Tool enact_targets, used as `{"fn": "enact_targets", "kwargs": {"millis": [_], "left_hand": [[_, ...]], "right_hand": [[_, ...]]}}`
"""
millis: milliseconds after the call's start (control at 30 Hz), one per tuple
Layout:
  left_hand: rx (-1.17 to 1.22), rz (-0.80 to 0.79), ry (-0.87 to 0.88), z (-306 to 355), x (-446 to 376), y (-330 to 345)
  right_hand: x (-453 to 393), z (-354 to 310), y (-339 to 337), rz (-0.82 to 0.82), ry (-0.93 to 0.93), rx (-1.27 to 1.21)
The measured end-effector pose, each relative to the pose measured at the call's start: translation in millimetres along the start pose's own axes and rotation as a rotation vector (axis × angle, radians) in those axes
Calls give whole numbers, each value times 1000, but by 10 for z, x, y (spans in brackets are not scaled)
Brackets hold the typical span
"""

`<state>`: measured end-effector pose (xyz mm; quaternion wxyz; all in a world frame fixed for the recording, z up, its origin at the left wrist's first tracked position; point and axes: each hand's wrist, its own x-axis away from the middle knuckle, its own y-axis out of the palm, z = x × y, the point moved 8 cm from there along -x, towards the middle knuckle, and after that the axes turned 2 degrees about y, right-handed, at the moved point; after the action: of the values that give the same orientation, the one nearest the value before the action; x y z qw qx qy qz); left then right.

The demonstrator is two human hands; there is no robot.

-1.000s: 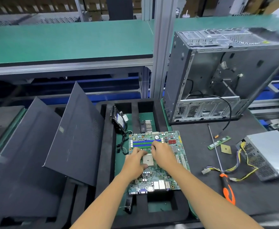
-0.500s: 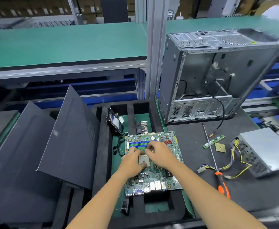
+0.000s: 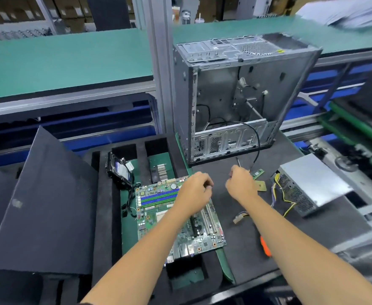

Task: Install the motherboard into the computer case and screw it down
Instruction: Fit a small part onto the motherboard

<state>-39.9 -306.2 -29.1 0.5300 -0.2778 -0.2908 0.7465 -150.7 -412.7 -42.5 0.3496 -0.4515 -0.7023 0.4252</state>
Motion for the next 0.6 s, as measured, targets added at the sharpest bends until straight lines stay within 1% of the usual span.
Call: {"fn": "enact_targets", "kwargs": {"millis": [100,200,333,467,600], "left_hand": [[-38,-99,28,220,-242,333],[-61,-161,10,351,-418,614],[-52,-218,-14,430,-557,899],[-21,-260,-62,375,-607,1053],[6,-258,-101,243,-616,1026]], "right_hand": [[-100,226,-53,-19,57,113],[-229,421,-51,-48,71,213],[-365,626,-13,-101,108,252],[-374,740,52,-120,151,297],[-370,801,97,-106,198,293]]}}
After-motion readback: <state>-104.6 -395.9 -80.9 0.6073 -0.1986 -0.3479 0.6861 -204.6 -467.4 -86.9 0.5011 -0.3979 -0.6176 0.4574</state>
